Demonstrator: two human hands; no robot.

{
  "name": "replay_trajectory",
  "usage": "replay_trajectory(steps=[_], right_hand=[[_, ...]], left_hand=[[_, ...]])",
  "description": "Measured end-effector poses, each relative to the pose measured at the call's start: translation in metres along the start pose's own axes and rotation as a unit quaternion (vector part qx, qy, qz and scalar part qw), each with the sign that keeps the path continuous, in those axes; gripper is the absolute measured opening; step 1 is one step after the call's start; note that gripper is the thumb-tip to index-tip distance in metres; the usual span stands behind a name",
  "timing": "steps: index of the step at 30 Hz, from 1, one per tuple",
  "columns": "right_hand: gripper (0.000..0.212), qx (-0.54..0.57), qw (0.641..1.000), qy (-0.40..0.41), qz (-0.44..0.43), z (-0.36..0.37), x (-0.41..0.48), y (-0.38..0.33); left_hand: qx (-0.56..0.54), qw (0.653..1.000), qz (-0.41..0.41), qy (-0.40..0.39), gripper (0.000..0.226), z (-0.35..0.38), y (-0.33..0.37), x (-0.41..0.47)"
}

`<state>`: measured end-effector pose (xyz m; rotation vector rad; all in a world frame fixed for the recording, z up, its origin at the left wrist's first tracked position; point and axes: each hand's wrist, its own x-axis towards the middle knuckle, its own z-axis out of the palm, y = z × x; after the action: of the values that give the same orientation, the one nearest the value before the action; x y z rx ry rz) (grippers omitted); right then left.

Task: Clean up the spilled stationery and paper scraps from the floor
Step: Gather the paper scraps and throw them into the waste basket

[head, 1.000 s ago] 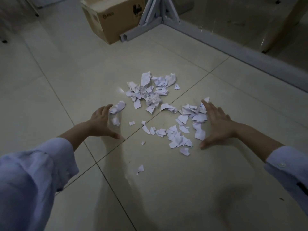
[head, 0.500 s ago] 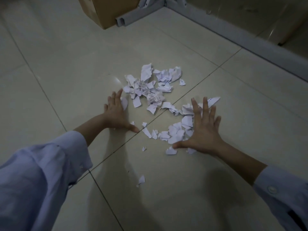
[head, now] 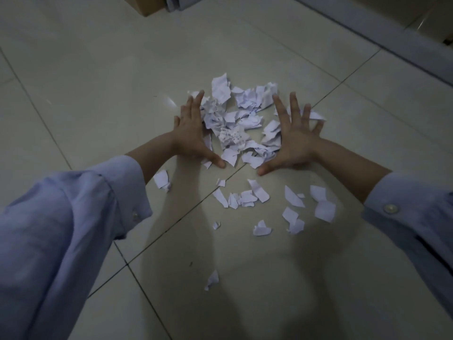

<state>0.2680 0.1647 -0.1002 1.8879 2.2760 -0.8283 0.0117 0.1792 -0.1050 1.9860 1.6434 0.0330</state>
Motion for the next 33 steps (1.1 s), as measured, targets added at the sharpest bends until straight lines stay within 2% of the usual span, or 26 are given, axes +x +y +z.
replay_trajectory(steps=[9, 14, 18, 20, 23, 26, 29, 33], right_hand=[[0.162, 0.016, 0.997, -0.015, -0.079, 0.001, 0.037, -0.023], [0.143, 0.031, 0.993, 0.029, -0.109, 0.015, 0.038, -0.015], [0.133, 0.031, 0.983, 0.086, -0.158, 0.021, 0.034, -0.01], [0.119, 0.06, 0.98, 0.101, -0.163, 0.024, 0.029, -0.009], [0.087, 0.078, 0.971, 0.152, -0.169, 0.029, 0.022, -0.01], [0.056, 0.12, 0.963, 0.198, -0.14, 0.03, 0.011, -0.014], [0.048, 0.165, 0.955, 0.23, -0.089, 0.032, -0.002, -0.019], [0.03, 0.314, 0.918, 0.238, -0.043, 0.03, -0.014, -0.023]], left_hand=[[0.003, 1.0, 0.021, -0.016, 0.156, 0.01, 0.01, 0.018], [-0.04, 0.997, 0.068, 0.021, 0.151, 0.018, 0.014, 0.02], [-0.084, 0.987, 0.126, 0.056, 0.137, 0.022, 0.016, 0.019], [-0.104, 0.982, 0.146, 0.065, 0.128, 0.021, 0.019, 0.017], [-0.128, 0.977, 0.157, 0.071, 0.11, 0.021, 0.024, 0.012], [-0.146, 0.978, 0.134, 0.066, 0.089, 0.022, 0.029, 0.005], [-0.173, 0.976, 0.113, 0.064, 0.074, 0.026, 0.038, -0.003], [-0.204, 0.97, 0.118, 0.056, 0.07, 0.024, 0.053, -0.012]])
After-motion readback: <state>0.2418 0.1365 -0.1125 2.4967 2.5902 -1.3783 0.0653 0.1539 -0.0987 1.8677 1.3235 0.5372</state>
